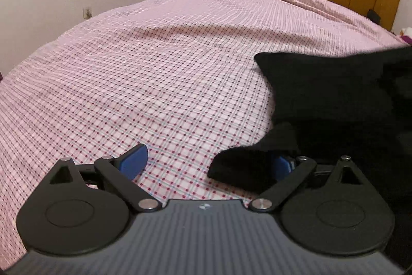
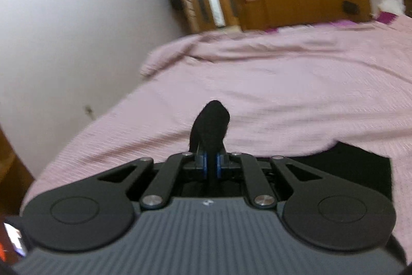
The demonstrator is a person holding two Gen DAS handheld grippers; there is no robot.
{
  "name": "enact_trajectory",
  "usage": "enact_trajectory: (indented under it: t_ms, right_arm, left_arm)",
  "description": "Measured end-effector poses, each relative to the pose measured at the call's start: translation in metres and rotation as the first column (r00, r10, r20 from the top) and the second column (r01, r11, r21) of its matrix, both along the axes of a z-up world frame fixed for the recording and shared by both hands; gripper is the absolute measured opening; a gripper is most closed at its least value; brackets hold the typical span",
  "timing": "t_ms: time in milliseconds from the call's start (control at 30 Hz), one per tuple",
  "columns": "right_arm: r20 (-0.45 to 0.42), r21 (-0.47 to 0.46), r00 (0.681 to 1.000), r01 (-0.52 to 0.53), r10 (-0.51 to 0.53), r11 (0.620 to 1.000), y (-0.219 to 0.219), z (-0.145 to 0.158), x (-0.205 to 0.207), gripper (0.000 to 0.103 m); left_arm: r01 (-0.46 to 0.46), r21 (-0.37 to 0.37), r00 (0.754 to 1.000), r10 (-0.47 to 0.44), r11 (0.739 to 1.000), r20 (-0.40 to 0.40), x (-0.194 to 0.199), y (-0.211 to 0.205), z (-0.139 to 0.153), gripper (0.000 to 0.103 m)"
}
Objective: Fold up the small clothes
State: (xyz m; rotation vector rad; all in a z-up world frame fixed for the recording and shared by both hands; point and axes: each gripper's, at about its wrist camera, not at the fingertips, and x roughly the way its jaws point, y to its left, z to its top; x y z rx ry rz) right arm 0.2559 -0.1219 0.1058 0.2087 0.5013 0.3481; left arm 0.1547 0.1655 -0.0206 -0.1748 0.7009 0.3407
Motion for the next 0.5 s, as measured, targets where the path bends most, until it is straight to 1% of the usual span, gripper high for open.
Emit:
enact_trajectory:
  t_ms: [67,133,233,300,333,400,433,467,500]
  right_arm:
    - [-0.06,-0.004,0.998,0.026,-0.027,1.0,-0.007,-0.018,0.01,0.009]
    - [-0.116,-0.028,0.992,0.052,-0.054,0.998,-0.014,-0.041,0.017,0.009]
    - [-0.179,-0.073,0.977,0.103,-0.114,0.992,-0.023,-0.078,0.026,0.009]
    - [-0.228,-0.068,0.964,0.121,-0.134,0.99,-0.031,-0.097,0.032,0.01]
    - [-0.252,-0.063,0.958,0.124,-0.136,0.99,-0.032,-0.106,0.032,0.013]
    - [-0.268,-0.048,0.954,0.123,-0.132,0.991,-0.037,-0.115,0.028,0.016]
    - [-0.261,-0.05,0.956,0.122,-0.131,0.991,-0.038,-0.117,0.026,0.021]
    - [-0.255,-0.06,0.958,0.116,-0.128,0.991,-0.039,-0.117,0.024,0.03]
    - [-0.253,-0.073,0.959,0.114,-0.129,0.991,-0.039,-0.116,0.023,0.035]
  left_arm:
    - [-0.003,0.008,1.0,0.003,1.0,-0.001,0.0,-0.002,0.0,0.099]
    - [-0.005,0.01,1.0,0.005,1.0,-0.005,0.002,-0.002,-0.002,0.099]
    - [-0.006,0.008,1.0,0.006,1.0,-0.01,0.003,-0.002,-0.002,0.099]
    - [-0.005,0.01,1.0,0.006,1.0,-0.013,0.005,0.0,-0.002,0.099]
    - [-0.005,0.011,1.0,0.005,1.0,-0.015,0.005,0.0,-0.003,0.099]
    - [-0.006,0.013,1.0,0.007,1.0,-0.018,0.006,0.0,-0.003,0.1]
    - [-0.007,0.014,1.0,0.007,1.0,-0.019,0.005,-0.001,-0.002,0.1]
    - [-0.009,0.014,1.0,0.009,1.0,-0.019,0.005,-0.001,-0.002,0.1]
    - [-0.01,0.012,1.0,0.01,1.0,-0.02,0.005,-0.002,-0.001,0.1]
